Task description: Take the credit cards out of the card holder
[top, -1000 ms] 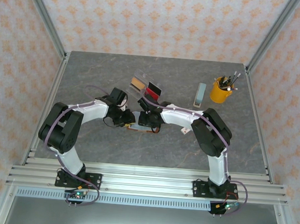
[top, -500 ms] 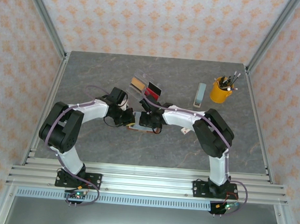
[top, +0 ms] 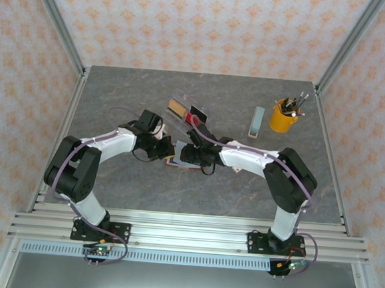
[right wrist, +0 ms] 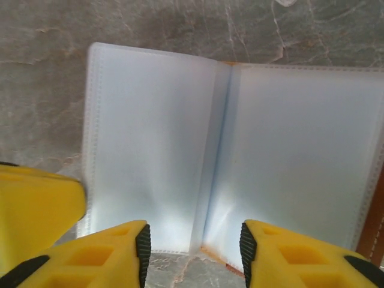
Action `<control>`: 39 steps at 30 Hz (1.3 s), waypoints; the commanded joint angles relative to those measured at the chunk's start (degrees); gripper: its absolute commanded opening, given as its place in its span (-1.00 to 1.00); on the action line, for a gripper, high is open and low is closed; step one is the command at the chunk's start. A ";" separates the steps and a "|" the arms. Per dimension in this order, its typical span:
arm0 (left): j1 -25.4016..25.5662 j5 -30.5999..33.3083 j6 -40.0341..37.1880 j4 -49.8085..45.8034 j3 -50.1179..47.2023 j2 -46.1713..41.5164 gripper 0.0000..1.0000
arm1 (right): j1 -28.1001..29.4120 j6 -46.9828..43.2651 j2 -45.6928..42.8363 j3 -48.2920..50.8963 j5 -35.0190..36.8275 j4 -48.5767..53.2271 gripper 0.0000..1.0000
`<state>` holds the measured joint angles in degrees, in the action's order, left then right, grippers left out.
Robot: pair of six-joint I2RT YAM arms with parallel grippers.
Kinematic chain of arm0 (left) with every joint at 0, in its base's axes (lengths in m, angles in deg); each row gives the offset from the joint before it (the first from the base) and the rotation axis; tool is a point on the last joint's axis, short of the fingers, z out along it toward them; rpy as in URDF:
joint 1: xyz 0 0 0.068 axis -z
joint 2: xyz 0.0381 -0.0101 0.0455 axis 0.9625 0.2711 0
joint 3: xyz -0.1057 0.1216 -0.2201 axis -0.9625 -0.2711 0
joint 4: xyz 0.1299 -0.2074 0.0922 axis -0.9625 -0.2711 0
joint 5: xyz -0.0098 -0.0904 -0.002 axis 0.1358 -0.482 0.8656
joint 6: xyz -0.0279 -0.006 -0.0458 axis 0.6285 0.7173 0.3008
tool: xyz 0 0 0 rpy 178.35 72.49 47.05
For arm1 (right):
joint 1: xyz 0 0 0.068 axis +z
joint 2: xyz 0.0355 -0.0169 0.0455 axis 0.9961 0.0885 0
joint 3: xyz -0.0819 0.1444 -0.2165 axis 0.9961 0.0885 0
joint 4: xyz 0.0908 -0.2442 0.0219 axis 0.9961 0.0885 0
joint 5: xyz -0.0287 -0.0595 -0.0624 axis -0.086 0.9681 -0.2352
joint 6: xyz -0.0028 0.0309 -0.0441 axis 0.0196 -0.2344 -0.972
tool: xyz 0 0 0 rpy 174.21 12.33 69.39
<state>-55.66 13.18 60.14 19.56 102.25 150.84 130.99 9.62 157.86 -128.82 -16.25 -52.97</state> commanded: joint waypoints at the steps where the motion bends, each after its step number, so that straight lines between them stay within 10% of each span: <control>1: -0.29 -0.79 -0.70 0.05 0.27 -1.53 -1.00 | -0.27 1.48 -3.00 2.15 0.36 -4.60 -0.05; 28: 3.36 -9.08 3.61 9.99 0.24 1.06 -0.74 | -1.77 5.63 -16.63 12.41 10.25 -7.90 -0.04; 39: -0.79 5.21 2.98 -0.38 -0.30 -0.20 -0.33 | -1.92 4.10 -11.15 7.92 5.93 -4.88 -0.03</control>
<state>-54.61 13.05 63.01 22.71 102.34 151.49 129.48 14.74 144.46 -118.39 -9.02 -60.21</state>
